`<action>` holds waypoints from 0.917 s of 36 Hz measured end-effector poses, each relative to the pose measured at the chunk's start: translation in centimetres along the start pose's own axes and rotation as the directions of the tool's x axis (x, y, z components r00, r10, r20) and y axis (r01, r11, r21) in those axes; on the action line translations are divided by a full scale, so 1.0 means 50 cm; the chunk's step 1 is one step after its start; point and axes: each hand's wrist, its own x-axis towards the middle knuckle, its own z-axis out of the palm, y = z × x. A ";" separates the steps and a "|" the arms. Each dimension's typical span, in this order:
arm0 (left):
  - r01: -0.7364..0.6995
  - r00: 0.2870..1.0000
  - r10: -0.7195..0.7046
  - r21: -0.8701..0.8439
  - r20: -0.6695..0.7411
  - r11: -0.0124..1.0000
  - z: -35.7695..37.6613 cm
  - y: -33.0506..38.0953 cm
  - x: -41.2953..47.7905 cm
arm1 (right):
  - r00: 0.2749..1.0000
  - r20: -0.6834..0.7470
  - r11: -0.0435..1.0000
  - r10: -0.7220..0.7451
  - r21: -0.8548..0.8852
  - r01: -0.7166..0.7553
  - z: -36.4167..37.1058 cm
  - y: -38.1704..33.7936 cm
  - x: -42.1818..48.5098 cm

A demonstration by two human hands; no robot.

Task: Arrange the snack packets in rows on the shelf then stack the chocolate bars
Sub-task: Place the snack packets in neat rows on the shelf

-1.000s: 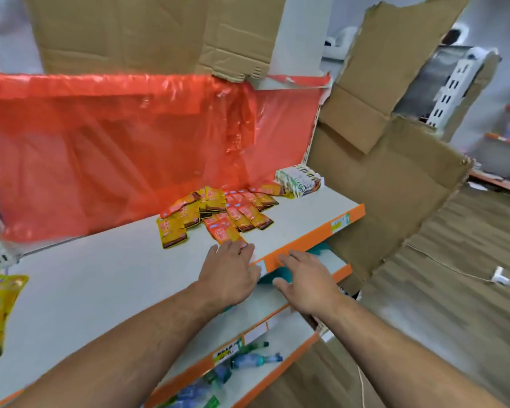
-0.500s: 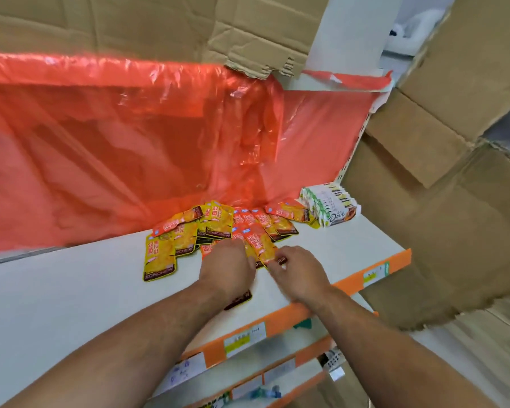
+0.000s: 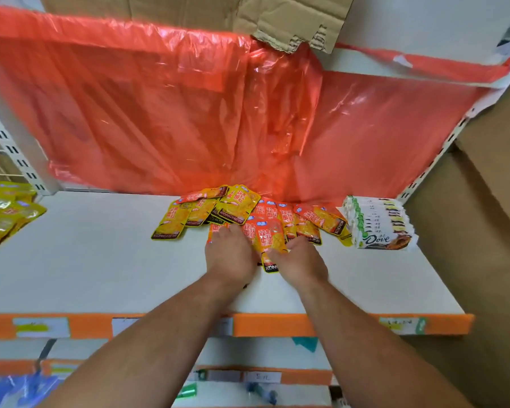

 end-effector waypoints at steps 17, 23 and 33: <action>0.221 0.972 -0.196 -0.232 0.128 0.947 -0.011 0.039 -0.010 | 0.990 0.127 0.995 -0.065 0.078 0.056 -0.017 0.022 0.009; 0.279 0.957 -0.239 -0.288 0.167 0.916 -0.017 0.037 0.001 | 0.992 0.120 0.988 -0.029 0.156 0.010 -0.010 0.025 0.015; 0.338 0.941 -0.289 -0.488 0.175 0.804 -0.022 0.027 0.003 | 0.986 0.169 0.954 -0.014 0.299 -0.038 -0.013 0.034 0.025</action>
